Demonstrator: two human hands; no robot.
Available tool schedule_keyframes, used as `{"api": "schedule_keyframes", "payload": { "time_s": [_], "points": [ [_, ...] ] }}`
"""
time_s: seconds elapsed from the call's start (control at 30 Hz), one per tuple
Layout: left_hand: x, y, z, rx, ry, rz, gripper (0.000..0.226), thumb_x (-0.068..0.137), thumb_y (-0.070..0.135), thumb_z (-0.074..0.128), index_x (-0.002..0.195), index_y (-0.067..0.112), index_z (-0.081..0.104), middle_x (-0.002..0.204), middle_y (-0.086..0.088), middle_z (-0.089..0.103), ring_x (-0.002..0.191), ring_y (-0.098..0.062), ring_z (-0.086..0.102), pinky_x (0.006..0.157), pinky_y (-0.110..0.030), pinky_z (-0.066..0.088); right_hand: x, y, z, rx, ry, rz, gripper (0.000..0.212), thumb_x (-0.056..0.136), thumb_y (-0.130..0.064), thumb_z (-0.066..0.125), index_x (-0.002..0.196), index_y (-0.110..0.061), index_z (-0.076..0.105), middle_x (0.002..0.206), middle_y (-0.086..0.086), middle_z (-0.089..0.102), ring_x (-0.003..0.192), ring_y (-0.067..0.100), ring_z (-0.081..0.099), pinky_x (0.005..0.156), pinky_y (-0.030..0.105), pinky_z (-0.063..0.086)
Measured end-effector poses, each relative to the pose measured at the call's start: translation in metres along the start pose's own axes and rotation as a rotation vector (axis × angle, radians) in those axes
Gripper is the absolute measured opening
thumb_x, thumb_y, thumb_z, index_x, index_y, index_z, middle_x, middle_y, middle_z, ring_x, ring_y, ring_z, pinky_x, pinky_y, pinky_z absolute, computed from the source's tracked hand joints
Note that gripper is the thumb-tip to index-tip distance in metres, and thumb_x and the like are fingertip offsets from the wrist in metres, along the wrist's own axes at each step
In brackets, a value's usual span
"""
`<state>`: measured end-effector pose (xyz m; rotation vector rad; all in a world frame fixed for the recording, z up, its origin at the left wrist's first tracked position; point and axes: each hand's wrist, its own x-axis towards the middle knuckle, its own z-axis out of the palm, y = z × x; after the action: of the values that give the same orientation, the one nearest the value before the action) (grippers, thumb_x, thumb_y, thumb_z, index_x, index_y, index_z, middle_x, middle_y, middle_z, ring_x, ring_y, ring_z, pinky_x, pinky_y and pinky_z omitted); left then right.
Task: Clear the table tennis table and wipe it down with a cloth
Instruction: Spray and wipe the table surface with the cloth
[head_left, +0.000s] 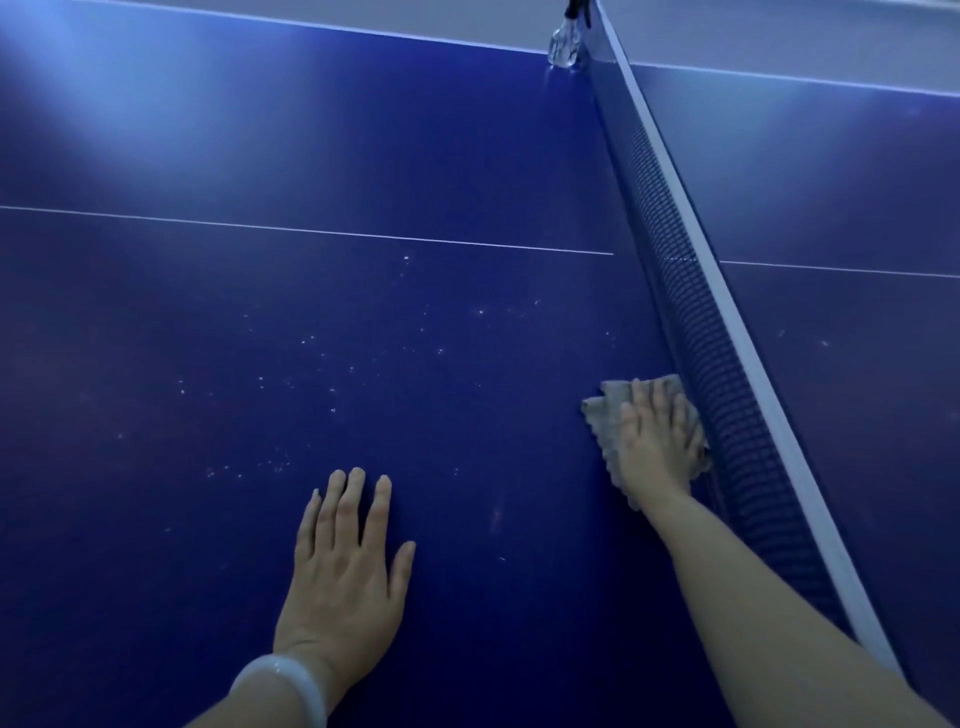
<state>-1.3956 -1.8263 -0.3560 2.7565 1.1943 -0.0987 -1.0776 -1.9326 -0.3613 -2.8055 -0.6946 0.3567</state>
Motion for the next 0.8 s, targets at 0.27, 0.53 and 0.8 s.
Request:
{"api": "schedule_keyframes", "payload": {
  "time_s": [0.27,0.53,0.8],
  "points": [
    [0.001,-0.001,-0.002,-0.002,-0.009,-0.012,0.074,0.098,0.054,0.003,0.147,0.011,0.038,0.153,-0.015,0.034,0.145,-0.029,0.026,0.115,-0.046,0.014,0.011,-0.094,0.026,-0.099,-0.181,-0.52,0.054,0.105,-0.039,0.015,0.155,-0.03,-0.005,0.16,-0.008,-0.022,0.146,0.014,-0.025,0.114,0.039,-0.022],
    [-0.001,-0.001,-0.003,-0.002,-0.023,-0.021,0.068,0.099,0.051,0.01,0.148,0.012,0.036,0.154,-0.014,0.033,0.146,-0.028,0.023,0.116,-0.045,0.012,0.059,-0.048,-0.005,-0.109,-0.052,0.032,0.056,0.105,-0.04,0.012,0.156,-0.026,-0.004,0.163,-0.002,-0.015,0.15,0.022,-0.013,0.12,0.05,-0.008],
    [0.0,-0.002,-0.003,-0.011,-0.011,-0.026,0.064,0.096,0.049,0.023,0.149,0.014,0.034,0.155,-0.012,0.031,0.147,-0.027,0.021,0.115,-0.044,0.012,0.039,-0.071,0.02,-0.229,-0.194,-0.712,0.056,0.104,-0.041,0.019,0.153,-0.032,-0.008,0.158,-0.012,-0.024,0.145,0.009,-0.027,0.118,0.041,-0.017]
  ]
}}
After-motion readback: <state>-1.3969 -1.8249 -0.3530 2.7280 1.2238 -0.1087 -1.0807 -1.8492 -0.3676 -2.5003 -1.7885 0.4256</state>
